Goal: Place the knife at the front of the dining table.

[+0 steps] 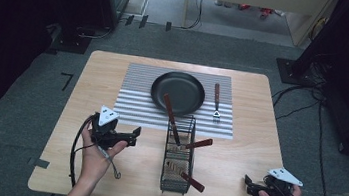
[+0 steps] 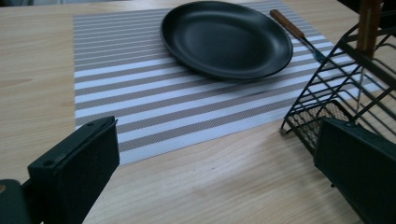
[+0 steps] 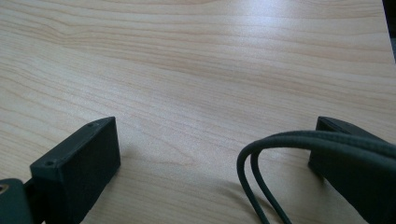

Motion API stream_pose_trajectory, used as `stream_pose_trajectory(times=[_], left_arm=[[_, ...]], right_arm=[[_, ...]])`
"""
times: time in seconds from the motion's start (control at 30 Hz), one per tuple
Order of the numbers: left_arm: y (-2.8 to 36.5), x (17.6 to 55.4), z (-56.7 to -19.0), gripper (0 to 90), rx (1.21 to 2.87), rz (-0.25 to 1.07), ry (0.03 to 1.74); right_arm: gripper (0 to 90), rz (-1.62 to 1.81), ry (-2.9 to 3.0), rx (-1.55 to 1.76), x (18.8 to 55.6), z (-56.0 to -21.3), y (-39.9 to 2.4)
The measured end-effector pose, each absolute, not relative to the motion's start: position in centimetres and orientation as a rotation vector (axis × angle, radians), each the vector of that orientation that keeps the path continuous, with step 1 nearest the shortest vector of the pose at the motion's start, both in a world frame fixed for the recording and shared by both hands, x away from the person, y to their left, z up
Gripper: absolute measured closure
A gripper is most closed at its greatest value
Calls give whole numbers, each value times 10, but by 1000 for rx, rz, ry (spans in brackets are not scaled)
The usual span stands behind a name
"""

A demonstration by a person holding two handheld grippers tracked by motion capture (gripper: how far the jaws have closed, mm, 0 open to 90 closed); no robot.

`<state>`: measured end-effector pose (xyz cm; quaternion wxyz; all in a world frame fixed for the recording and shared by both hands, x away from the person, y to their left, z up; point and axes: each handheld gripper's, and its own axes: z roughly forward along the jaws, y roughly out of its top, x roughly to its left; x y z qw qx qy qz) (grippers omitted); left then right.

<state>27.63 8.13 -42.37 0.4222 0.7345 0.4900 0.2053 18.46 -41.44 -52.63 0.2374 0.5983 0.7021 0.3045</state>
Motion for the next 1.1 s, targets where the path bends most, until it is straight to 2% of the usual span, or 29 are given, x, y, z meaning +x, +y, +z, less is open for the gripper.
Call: stream_pose_trajectory(times=[0.77,0.8,0.83,1.1], left_arm=[[41,296,-410,3,1843,447,1129],[39,296,-410,19,1834,460,1136],[37,297,-409,94,1826,474,1143],[26,303,-404,201,1801,408,1091]], right_arm=[[14,836,1924,1638,185,-526,-414],[14,835,1925,1638,185,-526,-414],[14,836,1924,1639,185,-526,-414],[14,837,1924,1639,185,-526,-415]])
